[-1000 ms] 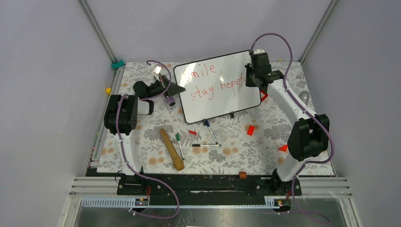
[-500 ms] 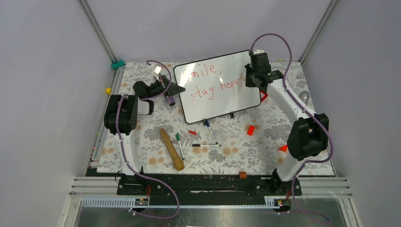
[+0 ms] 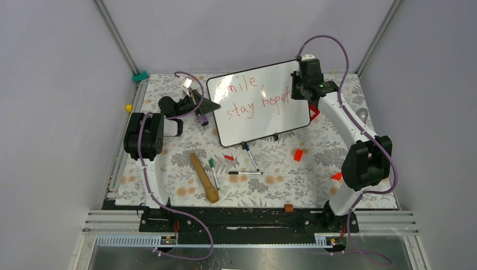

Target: Write a sentence on the whiteboard

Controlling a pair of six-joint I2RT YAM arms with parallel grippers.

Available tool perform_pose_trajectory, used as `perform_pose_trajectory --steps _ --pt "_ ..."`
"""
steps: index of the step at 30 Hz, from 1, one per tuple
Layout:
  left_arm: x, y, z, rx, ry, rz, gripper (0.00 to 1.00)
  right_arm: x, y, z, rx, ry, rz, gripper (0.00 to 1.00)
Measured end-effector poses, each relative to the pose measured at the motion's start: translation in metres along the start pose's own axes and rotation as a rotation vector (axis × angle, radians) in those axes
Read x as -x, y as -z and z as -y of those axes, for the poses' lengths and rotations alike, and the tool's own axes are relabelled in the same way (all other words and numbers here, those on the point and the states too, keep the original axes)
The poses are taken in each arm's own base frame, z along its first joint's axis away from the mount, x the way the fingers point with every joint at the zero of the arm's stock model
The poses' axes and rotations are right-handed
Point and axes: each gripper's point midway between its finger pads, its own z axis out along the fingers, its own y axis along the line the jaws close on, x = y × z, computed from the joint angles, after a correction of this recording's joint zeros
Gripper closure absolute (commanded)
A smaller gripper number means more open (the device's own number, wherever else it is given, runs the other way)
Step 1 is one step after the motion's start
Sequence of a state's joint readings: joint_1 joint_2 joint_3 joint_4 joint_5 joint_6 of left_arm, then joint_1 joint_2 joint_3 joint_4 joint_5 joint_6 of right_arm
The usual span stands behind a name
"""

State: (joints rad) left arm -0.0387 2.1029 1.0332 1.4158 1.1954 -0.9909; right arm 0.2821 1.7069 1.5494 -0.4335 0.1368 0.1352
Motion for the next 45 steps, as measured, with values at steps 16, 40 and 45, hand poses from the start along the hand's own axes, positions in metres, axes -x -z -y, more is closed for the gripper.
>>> perform_pose_trajectory --steps 16,40,45 --pt "0.0 0.0 0.0 0.001 0.002 0.0 1.0 -0.025 -0.005 0.009 -0.039 0.009 -0.052 1.0" --pt "0.0 0.0 0.0 0.0 0.001 0.0 1.0 -0.019 -0.007 0.013 -0.056 0.003 -0.035 1.0" --pt "0.0 0.0 0.0 0.002 0.005 0.001 1.0 -0.022 -0.008 0.011 -0.041 0.001 -0.038 1.0"
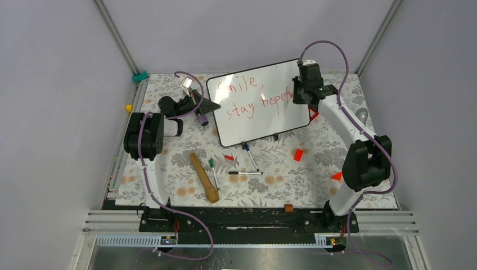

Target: Write a sentence on the whiteboard

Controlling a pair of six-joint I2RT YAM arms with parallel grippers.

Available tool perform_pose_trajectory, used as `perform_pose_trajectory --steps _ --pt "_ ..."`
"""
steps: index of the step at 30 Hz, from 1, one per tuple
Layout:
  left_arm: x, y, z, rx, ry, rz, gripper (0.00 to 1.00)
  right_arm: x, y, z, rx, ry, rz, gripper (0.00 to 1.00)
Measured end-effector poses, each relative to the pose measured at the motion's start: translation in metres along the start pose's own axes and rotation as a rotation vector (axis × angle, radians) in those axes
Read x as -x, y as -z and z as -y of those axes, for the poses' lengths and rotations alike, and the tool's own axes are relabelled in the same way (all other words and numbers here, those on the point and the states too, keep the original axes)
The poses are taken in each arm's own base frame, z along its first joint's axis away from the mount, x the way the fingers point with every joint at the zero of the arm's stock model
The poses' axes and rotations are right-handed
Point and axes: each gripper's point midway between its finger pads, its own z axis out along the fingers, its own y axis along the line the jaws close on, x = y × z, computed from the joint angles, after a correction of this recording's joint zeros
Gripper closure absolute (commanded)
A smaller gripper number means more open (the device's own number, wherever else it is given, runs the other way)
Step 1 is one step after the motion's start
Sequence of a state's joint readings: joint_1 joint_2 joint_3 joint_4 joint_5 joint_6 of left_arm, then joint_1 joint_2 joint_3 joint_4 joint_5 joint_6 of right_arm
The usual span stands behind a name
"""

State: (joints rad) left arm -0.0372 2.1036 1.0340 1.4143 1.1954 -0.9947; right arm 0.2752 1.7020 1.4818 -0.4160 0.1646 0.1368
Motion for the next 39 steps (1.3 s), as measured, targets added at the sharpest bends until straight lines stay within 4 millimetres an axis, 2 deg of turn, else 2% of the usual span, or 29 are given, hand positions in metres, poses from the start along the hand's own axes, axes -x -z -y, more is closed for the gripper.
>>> perform_pose_trajectory --steps 7,11,15,19,21,24,30,39 --pt "0.001 0.001 -0.006 -0.007 0.034 -0.011 1.0 -0.009 -0.001 0.001 0.001 0.0 -0.018 1.0" --pt "0.004 0.002 -0.011 -0.024 0.064 -0.035 1.0 -0.009 0.008 0.002 0.009 -0.008 0.003 1.0" --pt "0.005 0.003 -0.013 -0.038 0.101 -0.054 1.0 -0.01 0.041 0.007 0.025 -0.041 0.08 1.0" --pt "0.005 0.005 -0.011 -0.049 0.108 -0.07 1.0 0.009 0.078 0.008 0.053 -0.096 0.208 1.0" --pt "0.004 0.005 -0.01 -0.052 0.105 -0.074 1.0 0.016 0.085 0.008 0.061 -0.112 0.246 1.0" --pt "0.003 0.006 -0.01 -0.052 0.101 -0.074 1.0 0.017 0.079 0.006 0.064 -0.114 0.24 1.0" --pt "-0.001 0.008 -0.001 -0.049 0.077 -0.074 1.0 -0.008 0.044 0.001 0.064 -0.095 0.13 1.0" --pt "-0.004 0.009 0.005 -0.057 0.066 -0.086 1.0 -0.012 0.036 0.001 0.05 -0.091 0.108 1.0"
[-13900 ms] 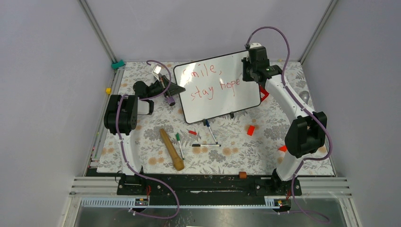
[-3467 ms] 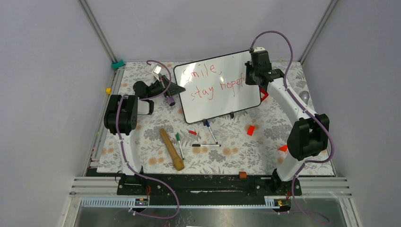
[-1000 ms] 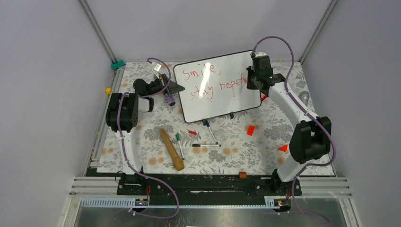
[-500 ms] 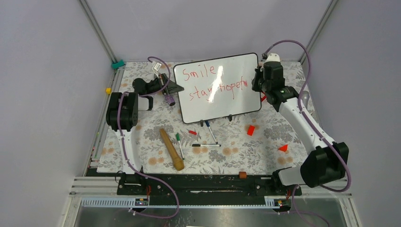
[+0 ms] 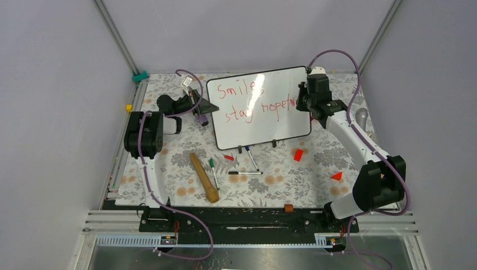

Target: Write a sentence on the whiteboard

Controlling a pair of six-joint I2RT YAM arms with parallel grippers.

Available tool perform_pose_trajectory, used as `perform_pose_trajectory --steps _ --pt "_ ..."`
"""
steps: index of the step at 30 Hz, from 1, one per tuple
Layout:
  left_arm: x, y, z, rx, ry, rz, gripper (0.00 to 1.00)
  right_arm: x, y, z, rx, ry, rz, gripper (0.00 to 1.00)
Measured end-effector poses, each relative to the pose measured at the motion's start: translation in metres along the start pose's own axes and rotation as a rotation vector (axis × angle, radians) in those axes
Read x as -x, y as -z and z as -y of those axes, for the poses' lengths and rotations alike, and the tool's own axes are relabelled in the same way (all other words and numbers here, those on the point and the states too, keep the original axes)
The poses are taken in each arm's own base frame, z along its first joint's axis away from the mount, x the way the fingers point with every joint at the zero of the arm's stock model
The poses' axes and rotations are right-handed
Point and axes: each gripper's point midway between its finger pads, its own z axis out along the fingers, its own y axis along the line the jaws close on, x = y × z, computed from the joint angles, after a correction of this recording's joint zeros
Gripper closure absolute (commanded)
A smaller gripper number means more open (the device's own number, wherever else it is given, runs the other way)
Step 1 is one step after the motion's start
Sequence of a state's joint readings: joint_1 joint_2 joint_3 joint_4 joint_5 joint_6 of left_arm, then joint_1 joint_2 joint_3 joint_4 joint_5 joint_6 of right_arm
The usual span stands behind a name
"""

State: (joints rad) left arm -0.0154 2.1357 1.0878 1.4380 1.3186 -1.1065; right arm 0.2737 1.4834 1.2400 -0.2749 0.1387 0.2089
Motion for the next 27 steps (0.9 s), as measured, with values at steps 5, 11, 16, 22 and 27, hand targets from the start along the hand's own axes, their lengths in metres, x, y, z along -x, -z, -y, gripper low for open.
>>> perform_pose_trajectory --steps 5,11,16,22,27 --pt "0.0001 0.0 0.0001 0.0 -0.001 0.0 1.0 -0.0013 -0.0022 0.0005 -0.004 0.001 -0.006 1.0" --pt "0.0001 0.0 0.0 0.0 -0.002 0.0 1.0 -0.0012 -0.0025 0.002 -0.012 0.003 -0.004 1.0" --pt "0.0001 0.0 0.0 0.0 -0.003 0.0 1.0 -0.0004 -0.0026 0.0052 -0.03 0.005 0.0 1.0" --pt "0.0001 0.0 0.0 0.0 -0.003 0.0 1.0 -0.0003 -0.0026 0.0057 -0.031 0.007 0.0 1.0" --pt "-0.0001 0.0 0.0 0.0 -0.003 0.0 1.0 -0.003 -0.0055 0.0063 -0.034 0.009 -0.009 1.0"
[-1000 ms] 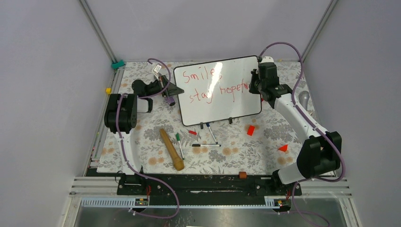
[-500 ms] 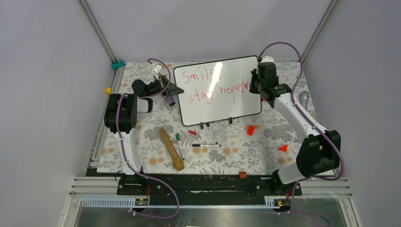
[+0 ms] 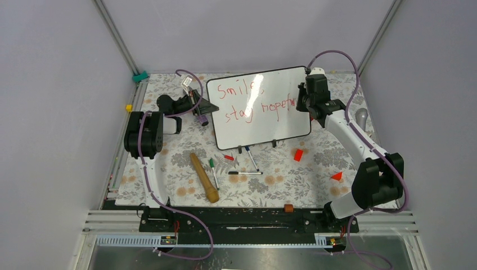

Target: Write a sentence on the whiteboard

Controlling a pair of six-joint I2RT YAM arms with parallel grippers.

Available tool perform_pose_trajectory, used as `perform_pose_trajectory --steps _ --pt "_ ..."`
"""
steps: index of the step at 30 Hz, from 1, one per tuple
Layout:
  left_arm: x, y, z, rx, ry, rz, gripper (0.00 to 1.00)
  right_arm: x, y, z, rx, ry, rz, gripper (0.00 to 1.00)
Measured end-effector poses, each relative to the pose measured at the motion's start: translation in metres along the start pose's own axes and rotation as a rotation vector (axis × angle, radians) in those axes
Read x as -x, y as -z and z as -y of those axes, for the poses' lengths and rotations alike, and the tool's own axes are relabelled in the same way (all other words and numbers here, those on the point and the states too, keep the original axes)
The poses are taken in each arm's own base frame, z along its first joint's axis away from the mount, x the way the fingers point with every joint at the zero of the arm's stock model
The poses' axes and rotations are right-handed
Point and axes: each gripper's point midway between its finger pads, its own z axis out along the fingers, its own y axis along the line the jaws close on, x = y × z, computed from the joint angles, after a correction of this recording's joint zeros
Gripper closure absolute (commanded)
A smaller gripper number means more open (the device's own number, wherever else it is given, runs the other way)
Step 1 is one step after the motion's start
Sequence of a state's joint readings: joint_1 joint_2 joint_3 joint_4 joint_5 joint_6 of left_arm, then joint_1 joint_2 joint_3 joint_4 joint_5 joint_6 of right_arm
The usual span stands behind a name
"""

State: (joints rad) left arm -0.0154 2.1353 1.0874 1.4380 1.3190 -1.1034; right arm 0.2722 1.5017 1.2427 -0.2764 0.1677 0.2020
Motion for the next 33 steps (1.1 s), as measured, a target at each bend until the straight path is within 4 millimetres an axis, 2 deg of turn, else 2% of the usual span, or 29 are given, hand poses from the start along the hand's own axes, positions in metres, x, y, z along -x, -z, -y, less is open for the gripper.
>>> perform_pose_trajectory --steps 24,33 --pt "0.0 0.0 0.0 0.0 0.0 0.0 1.0 -0.012 -0.001 0.005 -0.019 0.032 -0.056 1.0" --pt "0.0 0.0 0.0 0.0 -0.001 0.0 1.0 -0.009 -0.002 0.009 -0.048 0.033 -0.051 1.0"
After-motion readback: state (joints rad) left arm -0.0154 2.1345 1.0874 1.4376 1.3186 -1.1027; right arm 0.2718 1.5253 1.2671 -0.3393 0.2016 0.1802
